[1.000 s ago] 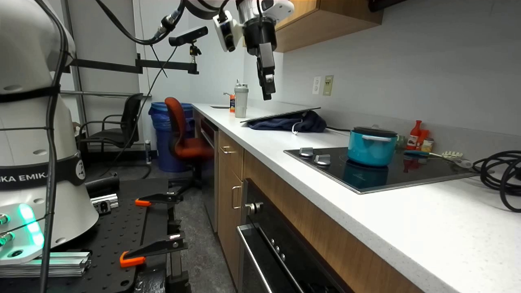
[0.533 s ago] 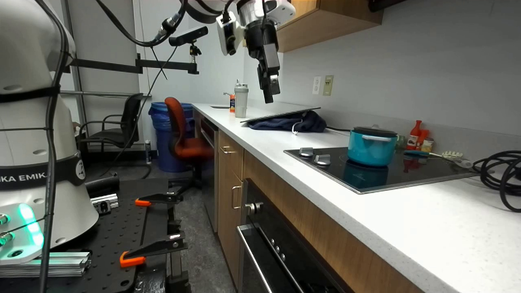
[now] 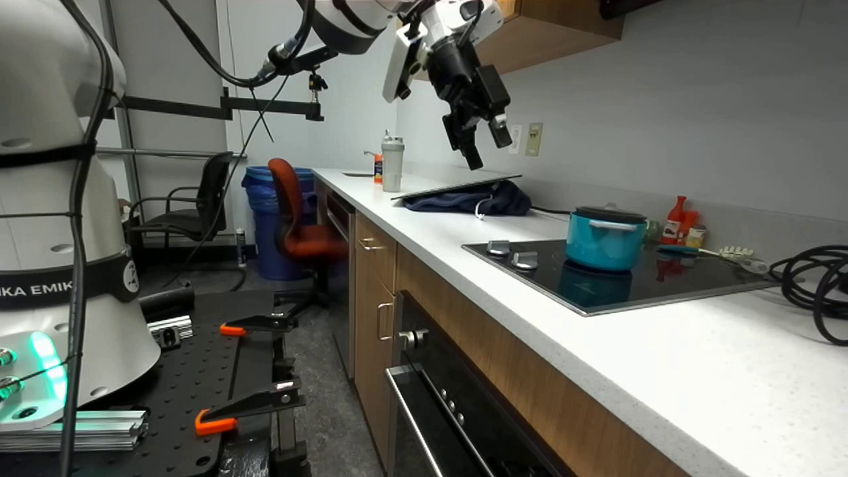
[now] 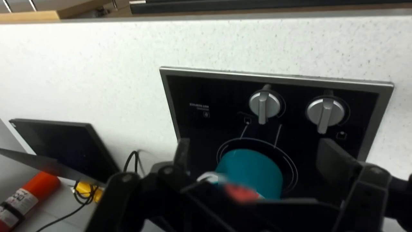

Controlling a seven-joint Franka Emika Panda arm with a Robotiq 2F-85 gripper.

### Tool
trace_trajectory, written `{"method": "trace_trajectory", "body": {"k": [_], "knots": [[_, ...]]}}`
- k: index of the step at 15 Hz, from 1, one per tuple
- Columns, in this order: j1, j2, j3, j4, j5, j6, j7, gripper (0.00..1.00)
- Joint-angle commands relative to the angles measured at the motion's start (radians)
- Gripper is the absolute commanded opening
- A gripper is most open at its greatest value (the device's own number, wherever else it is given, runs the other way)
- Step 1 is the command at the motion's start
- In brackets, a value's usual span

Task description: Uncover the pot and put the lid on the counter

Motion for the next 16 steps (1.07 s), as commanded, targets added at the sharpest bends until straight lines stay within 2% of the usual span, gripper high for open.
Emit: {"method": "trace_trajectory", "body": {"k": [1, 8, 16], "knots": [[-0.016, 0.074, -0.027, 0.064, -0.073, 0.112, -0.011, 1.00], [-0.024, 0.218, -0.072, 0.169, -0.133, 0.292, 0.016, 1.00], [-0.030, 0.395, -0.118, 0.306, -0.176, 0.420, 0.037, 1.00]]}}
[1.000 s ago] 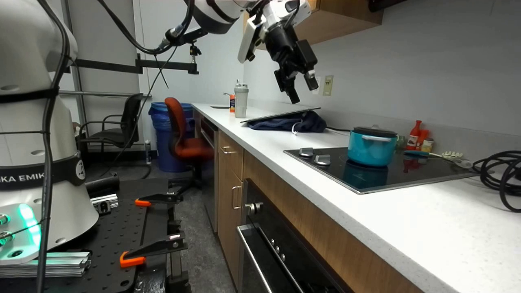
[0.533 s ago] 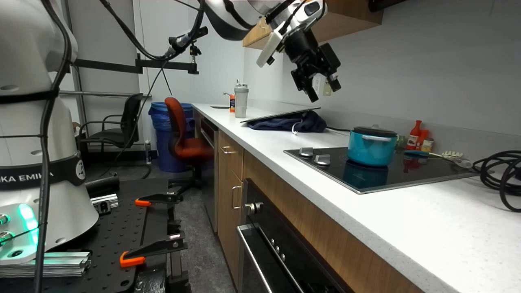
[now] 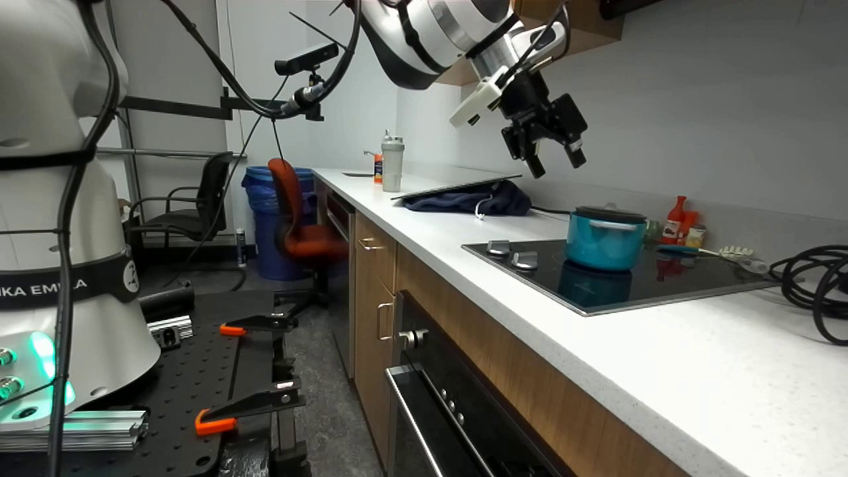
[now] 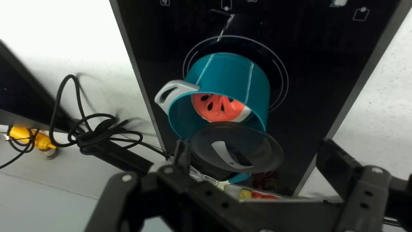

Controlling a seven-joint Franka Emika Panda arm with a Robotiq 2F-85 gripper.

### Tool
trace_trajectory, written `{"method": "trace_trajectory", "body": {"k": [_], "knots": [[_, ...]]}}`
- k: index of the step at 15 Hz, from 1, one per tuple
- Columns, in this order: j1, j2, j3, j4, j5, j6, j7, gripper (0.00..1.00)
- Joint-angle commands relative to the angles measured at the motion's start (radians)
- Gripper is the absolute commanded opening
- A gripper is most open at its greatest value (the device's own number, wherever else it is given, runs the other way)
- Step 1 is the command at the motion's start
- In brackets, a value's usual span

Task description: Uncover the pot and put the lid on the counter

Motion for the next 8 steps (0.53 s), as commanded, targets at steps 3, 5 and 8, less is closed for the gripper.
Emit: {"method": "trace_trajectory", "body": {"k": [3, 5, 8], "knots": [[-0.006, 0.150, -0.041, 0.132, -0.075, 0.087, 0.039, 0.98], [-0.003, 0.194, -0.053, 0.167, -0.072, 0.106, 0.034, 0.99], [-0.003, 0.253, -0.064, 0.218, -0.053, 0.125, 0.023, 1.00]]}}
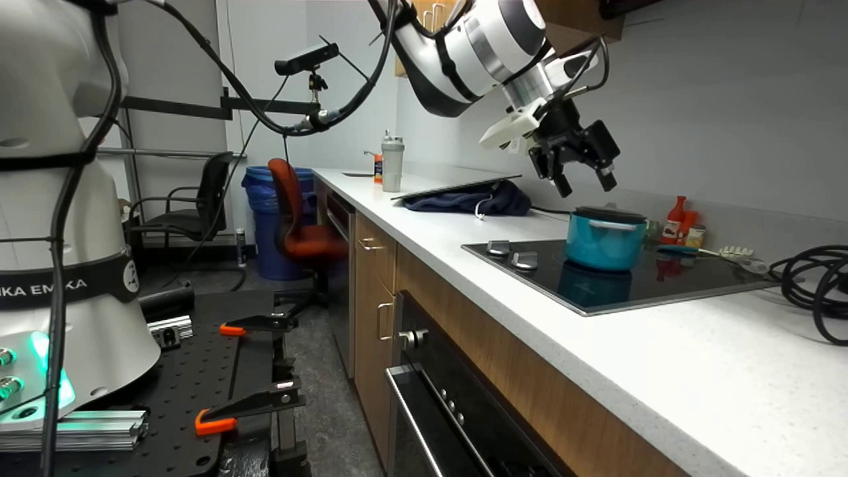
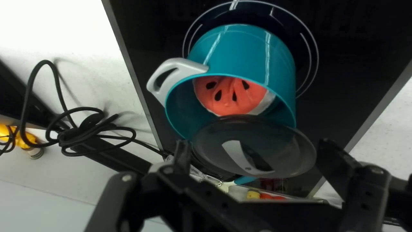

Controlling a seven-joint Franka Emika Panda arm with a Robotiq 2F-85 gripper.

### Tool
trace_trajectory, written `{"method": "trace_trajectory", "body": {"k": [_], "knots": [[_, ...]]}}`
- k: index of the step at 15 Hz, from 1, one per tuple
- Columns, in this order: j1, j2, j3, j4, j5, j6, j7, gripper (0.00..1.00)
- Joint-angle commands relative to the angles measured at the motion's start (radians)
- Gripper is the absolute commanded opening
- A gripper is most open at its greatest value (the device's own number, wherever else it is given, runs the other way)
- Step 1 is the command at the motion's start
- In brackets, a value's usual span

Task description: Uncover the pot and put the lid on the counter

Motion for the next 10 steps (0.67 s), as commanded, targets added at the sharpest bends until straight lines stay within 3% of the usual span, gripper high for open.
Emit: {"method": "trace_trajectory", "body": {"k": [1, 8, 9, 10], "knots": [[-0.002, 0.092, -0.015, 0.096, -0.010, 0.043, 0.014, 1.00], [-0.009, 0.166, -0.004, 0.197, 0.023, 0.042, -0.003, 1.00], [-0.012, 0.172, 0.000, 0.206, 0.032, 0.041, -0.007, 0.82], [-0.014, 0.179, 0.003, 0.211, 0.038, 0.041, -0.011, 0.74]]}}
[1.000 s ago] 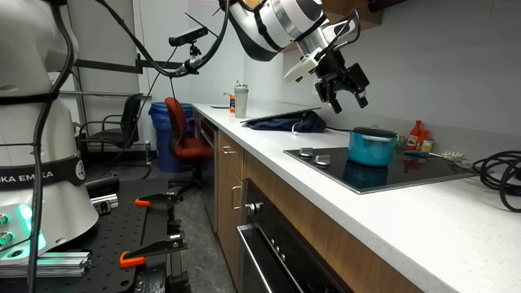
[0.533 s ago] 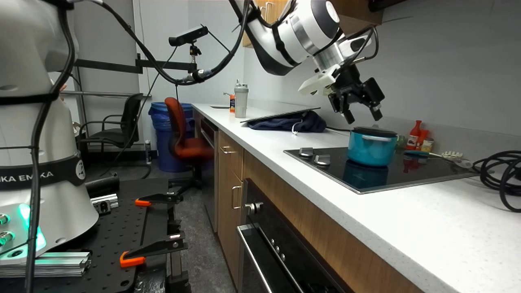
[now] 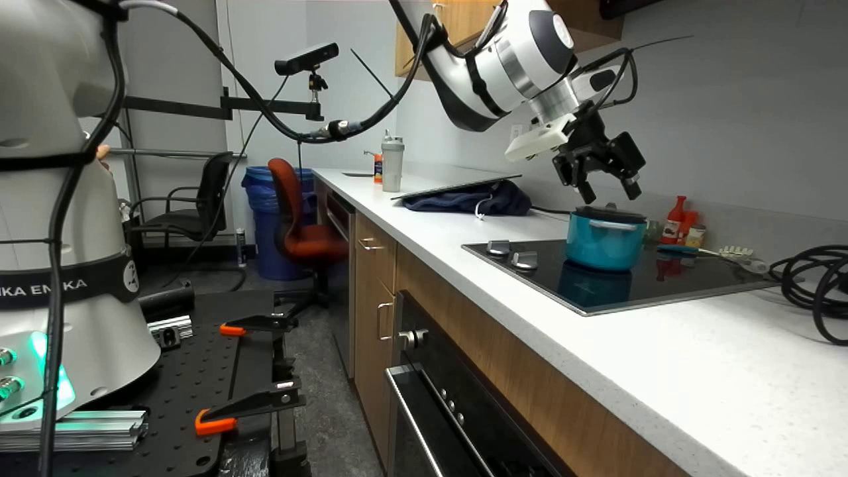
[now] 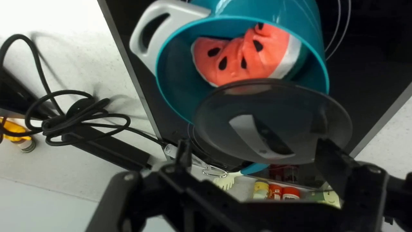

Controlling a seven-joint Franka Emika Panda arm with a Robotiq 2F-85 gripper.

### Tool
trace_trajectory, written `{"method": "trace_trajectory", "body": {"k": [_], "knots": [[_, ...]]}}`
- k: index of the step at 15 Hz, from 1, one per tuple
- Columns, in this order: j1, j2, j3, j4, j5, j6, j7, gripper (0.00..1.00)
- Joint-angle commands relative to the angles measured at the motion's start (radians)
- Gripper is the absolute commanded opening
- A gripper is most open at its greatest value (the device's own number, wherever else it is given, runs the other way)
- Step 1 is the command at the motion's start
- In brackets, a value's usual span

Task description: Uncover the pot and put the lid on the counter

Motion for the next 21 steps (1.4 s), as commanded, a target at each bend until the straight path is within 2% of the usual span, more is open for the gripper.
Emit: {"method": "trace_trajectory", "body": {"k": [1, 4, 9, 10, 14, 19, 21], "knots": [[-0.013, 0.047, 0.013, 0.056, 0.030, 0.029, -0.008, 0.68], [-0.016, 0.063, 0.019, 0.069, 0.050, 0.028, -0.013, 0.42], [-0.019, 0.074, 0.027, 0.081, 0.070, 0.024, -0.020, 0.05], [-0.019, 0.076, 0.027, 0.084, 0.072, 0.023, -0.020, 0.01], [-0.016, 0.080, 0.025, 0.075, 0.065, 0.034, -0.021, 0.03], [0.054, 0.067, -0.006, 0.063, -0.026, 0.013, 0.028, 0.03], [0.073, 0.054, 0.002, 0.048, -0.053, 0.023, 0.025, 0.03]]}}
